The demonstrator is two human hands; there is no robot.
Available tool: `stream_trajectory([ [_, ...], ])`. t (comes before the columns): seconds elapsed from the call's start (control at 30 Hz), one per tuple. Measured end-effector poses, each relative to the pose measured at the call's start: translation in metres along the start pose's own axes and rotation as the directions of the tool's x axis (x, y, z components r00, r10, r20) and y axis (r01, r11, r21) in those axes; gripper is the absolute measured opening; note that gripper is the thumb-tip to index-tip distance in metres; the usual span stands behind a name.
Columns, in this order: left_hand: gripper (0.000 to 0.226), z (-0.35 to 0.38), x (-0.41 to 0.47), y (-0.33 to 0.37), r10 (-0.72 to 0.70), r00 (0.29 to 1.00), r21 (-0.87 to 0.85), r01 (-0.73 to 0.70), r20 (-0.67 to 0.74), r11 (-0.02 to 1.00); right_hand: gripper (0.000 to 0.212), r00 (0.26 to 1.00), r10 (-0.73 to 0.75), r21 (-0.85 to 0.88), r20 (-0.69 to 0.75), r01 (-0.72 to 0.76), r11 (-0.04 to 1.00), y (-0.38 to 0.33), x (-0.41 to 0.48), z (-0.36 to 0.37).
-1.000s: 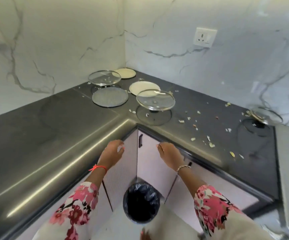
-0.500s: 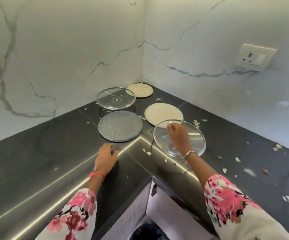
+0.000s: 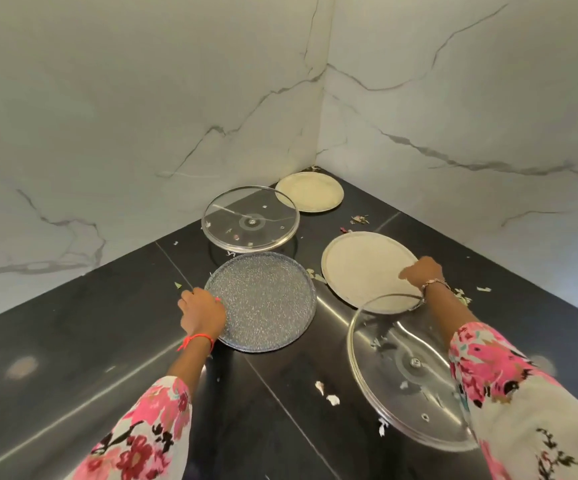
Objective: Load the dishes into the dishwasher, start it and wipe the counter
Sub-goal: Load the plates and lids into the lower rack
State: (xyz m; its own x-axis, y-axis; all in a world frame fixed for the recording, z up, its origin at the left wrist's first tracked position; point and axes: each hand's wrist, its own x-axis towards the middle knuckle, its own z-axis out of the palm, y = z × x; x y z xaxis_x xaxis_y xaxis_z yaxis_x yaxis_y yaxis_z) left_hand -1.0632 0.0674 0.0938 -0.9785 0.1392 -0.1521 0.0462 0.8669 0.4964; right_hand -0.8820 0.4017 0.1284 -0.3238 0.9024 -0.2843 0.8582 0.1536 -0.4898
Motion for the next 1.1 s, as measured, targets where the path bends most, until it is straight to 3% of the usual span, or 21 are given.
stream_trajectory([
  [0.1, 0.035, 0.001, 0.009, -0.001, -0.046, 0.999, -0.008, 0.046, 0.008, 0.999, 0.049, 0.995, 0.098, -0.080, 0.003, -0.097, 0.992, 0.010, 0.017, 0.008],
  [0.23, 0.032, 0.002, 0.020, -0.004, -0.045, 0.999, 0.001, 0.045, 0.021, 0.999, 0.046, 0.989, 0.145, -0.034, 0.007, -0.145, 0.989, 0.013, 0.021, 0.008],
  [0.47, 0.030, 0.000, 0.028, -0.006, -0.112, 0.992, -0.087, 0.116, 0.053, 0.989, 0.031, 0.971, 0.148, 0.264, 0.186, -0.194, 0.945, 0.027, 0.025, -0.010],
  [0.67, 0.029, -0.010, 0.018, -0.007, -0.089, 0.994, -0.272, 0.101, 0.057, 0.957, 0.021, 0.947, 0.219, 0.617, 0.234, -0.318, 0.720, 0.023, 0.008, -0.028],
  [0.87, 0.022, -0.015, 0.006, -0.015, -0.077, 0.991, -0.547, 0.126, 0.111, 0.828, 0.044, 0.980, 0.163, 0.811, 0.113, -0.186, 0.555, 0.003, -0.003, -0.050],
  [0.97, 0.021, -0.016, 0.002, -0.022, -0.118, 0.975, -0.642, 0.213, 0.188, 0.737, 0.046, 0.981, 0.190, 0.868, 0.047, -0.135, 0.477, 0.001, -0.007, -0.059],
  [1.1, 0.019, -0.027, -0.020, -0.021, -0.136, 0.973, -0.715, 0.229, 0.185, 0.661, 0.046, 0.977, 0.213, 0.926, 0.003, -0.083, 0.368, 0.006, -0.038, -0.071],
])
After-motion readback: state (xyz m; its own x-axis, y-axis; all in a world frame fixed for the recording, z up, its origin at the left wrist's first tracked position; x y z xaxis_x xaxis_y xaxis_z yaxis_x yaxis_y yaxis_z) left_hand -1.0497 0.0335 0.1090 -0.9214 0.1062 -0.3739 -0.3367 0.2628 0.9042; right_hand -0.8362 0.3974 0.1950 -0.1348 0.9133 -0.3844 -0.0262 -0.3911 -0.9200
